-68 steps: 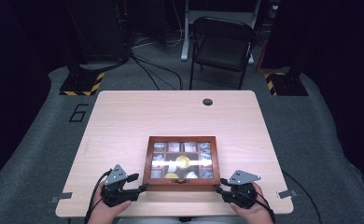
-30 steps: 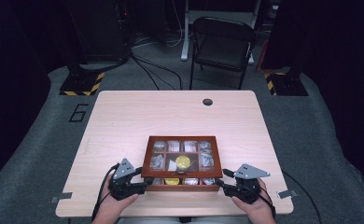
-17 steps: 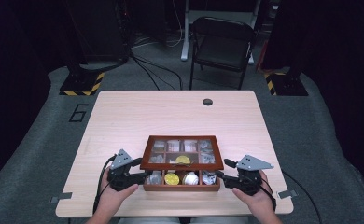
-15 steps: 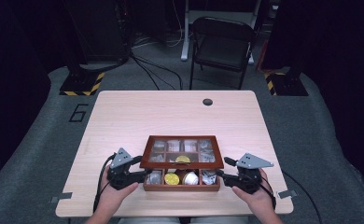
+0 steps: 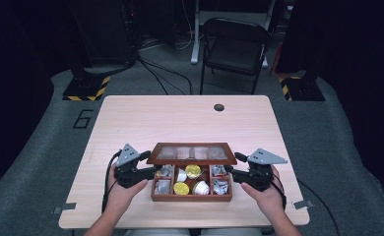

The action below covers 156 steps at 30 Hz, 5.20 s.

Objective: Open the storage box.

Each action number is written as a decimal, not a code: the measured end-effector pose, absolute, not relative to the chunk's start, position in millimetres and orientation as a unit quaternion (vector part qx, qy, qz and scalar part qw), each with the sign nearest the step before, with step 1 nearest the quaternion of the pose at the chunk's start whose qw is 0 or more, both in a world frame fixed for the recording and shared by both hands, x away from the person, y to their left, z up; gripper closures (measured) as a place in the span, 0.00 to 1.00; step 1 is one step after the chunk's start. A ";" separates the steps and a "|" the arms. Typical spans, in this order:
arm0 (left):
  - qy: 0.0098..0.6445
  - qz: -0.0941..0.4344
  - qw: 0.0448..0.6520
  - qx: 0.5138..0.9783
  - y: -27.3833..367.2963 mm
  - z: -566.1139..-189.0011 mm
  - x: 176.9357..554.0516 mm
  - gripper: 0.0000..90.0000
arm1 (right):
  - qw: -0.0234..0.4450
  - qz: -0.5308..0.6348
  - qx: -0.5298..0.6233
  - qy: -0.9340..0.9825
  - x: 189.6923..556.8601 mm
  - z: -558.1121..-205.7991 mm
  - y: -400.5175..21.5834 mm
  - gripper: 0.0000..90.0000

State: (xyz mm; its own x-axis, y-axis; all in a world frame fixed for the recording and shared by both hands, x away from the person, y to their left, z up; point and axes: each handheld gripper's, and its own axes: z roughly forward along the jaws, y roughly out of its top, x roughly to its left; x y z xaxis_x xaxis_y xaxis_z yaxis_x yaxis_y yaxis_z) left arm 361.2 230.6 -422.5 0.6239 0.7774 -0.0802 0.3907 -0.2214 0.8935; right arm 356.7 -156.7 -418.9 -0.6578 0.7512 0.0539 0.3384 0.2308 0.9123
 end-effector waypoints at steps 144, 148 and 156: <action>0.467 0.156 0.504 0.710 216.1 -483.6 479.7 0.41 | 0.194 0.468 0.453 0.734 482.8 -472.5 -130.0 0.46; 0.470 0.158 0.498 0.711 213.9 -481.0 483.6 0.43 | 0.192 0.465 0.454 0.735 486.2 -471.7 -129.8 0.48; 0.484 0.166 0.490 0.706 211.4 -483.0 488.0 0.45 | 0.201 0.458 0.455 0.737 491.2 -474.8 -128.9 0.52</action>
State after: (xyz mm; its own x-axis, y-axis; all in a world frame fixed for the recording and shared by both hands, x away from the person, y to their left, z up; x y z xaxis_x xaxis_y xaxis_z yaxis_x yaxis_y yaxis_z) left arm 488.0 211.4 -483.0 0.4766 0.8457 -0.2402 0.5216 -0.0521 0.8516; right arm 491.2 -128.9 -474.8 -0.5043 0.8551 0.1204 0.4865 0.1661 0.8577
